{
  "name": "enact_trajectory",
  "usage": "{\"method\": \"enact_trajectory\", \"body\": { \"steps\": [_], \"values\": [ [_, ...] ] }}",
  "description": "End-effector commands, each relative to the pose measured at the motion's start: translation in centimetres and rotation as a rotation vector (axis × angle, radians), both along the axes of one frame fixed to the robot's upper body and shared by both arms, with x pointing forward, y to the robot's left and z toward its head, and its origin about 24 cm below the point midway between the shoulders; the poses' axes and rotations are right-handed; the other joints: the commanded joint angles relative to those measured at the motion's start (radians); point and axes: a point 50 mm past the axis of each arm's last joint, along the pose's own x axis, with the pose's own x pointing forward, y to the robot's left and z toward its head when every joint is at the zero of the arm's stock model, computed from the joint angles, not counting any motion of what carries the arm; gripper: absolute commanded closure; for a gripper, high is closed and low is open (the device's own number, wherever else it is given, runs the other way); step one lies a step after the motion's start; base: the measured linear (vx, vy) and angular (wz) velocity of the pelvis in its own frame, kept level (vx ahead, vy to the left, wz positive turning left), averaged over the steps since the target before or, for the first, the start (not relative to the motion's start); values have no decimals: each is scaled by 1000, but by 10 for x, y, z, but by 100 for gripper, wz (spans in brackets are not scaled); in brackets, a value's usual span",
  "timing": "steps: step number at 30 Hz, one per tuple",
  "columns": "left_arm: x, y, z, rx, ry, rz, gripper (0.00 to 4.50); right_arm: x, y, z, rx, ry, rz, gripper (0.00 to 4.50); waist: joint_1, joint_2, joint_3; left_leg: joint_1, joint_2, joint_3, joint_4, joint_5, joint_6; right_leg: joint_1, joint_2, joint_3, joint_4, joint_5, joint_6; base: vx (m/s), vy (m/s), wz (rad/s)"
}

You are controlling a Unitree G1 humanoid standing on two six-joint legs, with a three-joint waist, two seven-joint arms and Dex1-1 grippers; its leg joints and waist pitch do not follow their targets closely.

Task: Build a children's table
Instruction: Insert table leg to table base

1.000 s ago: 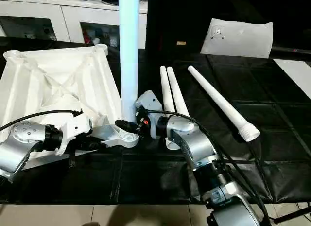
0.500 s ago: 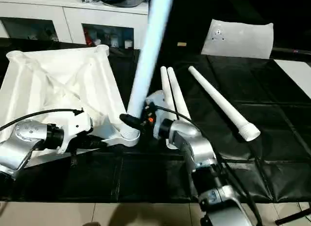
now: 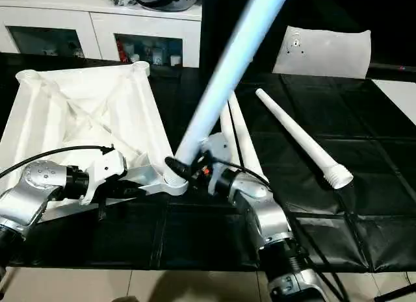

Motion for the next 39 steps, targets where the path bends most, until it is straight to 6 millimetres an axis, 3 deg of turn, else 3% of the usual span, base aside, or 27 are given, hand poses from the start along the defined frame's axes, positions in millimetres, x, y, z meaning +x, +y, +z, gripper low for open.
{"method": "enact_trajectory", "body": {
  "steps": [1,5,6,7,9,12,13,16,17,18,19,20,21,22,24,28,35,36,39],
  "values": [
    [8,4,14,34,-69,-6,450,-6,-4,-23,-142,75,39,261,-3,21,-53,-3,60,-17,-87,-204,-21,39,-91,61,-93,-217,-191,0,0,0],
    [6,3,13,51,-69,-26,450,-3,2,-17,-149,66,84,261,-5,22,-50,-4,61,-18,-88,-211,-16,37,-93,62,-94,-239,-191,0,0,0],
    [6,2,13,53,-65,-37,450,-2,5,-15,-152,63,102,261,-7,13,-50,-4,62,-16,-88,-210,-13,37,-92,63,-95,-244,-189,0,0,0],
    [4,1,13,55,-63,-47,450,-1,6,-14,-152,64,120,261,-8,11,-49,-4,62,-16,-88,-207,-11,36,-93,63,-95,-256,-187,0,0,0],
    [3,1,13,61,-61,-62,450,0,8,-13,-157,64,142,261,-8,14,-49,-4,62,-16,-88,-206,-11,35,-95,64,-97,-270,-184,0,0,0],
    [1,-1,14,68,-54,-98,450,0,11,-12,-172,76,211,261,-14,9,-47,-7,62,-16,-88,-200,-7,35,-94,63,-95,-265,-186,0,0,0],
    [-1,-2,14,75,-51,-117,450,-1,12,-12,-180,85,245,261,-17,7,-39,-8,63,-15,-89,-194,-1,32,-92,64,-97,-256,-185,0,0,0],
    [-1,-3,15,82,-51,-137,450,-3,13,-13,-192,102,304,261,-22,9,-38,-6,63,-13,-88,-175,12,31,-90,65,-93,-205,-196,0,0,0],
    [-1,-3,16,87,-52,-147,450,-5,14,-13,-194,115,335,261,-25,6,-27,-9,62,-13,-91,-175,17,27,-88,65,-95,-200,-196,0,0,0],
    [-1,-3,16,87,-52,-147,450,-5,14,-13,-194,115,335,261,-24,8,-31,-6,63,-13,-91,-176,19,31,-89,64,-94,-199,-198,0,0,0],
    [-2,-4,17,89,-53,-155,450,-8,14,-14,-201,122,363,261,-28,4,-19,-7,63,-11,-94,-163,24,26,-88,64,-95,-170,-202,0,0,0],
    [-2,-4,17,89,-53,-155,450,-8,14,-14,-201,122,363,261,-28,6,-24,-6,63,-12,-94,-155,26,32,-87,63,-92,-152,-205,0,0,0],
    [-2,-5,18,89,-48,-165,450,-10,16,-15,-208,126,394,261,-29,6,-21,-5,64,-11,-94,-148,29,29,-88,63,-91,-135,-208,0,0,0],
    [-2,-5,19,91,-44,-168,450,-14,17,-16,-218,131,436,261,-33,4,-11,-8,63,-11,-97,-151,34,28,-84,62,-92,-128,-211,0,0,0],
    [-1,-5,21,94,-41,-170,450,-17,19,-16,-226,137,485,261,-33,5,-15,-1,64,-9,-94,-128,39,29,-87,62,-87,-83,-227,0,0,0],
    [2,-4,22,103,-41,-164,450,-19,21,-14,-231,143,528,261,-36,2,-9,-3,65,-7,-95,-101,55,33,-88,61,-86,-46,-242,0,0,0],
    [6,7,26,144,-43,-108,450,-17,26,-10,-231,131,553,261,-36,-1,-2,-2,68,-4,-100,-99,61,33,-94,62,-95,-101,-242,0,0,0],
    [5,9,26,143,-43,-95,450,-17,27,-11,-227,130,548,261,-36,1,3,-2,68,-4,-104,-128,53,30,-96,63,-102,-166,-232,0,0,0],
    [4,14,27,142,-46,-53,450,-20,29,-12,-218,129,537,261,-35,4,6,-1,71,-5,-108,-148,41,28,-97,66,-108,-223,-218,0,0,0]
  ]
}}
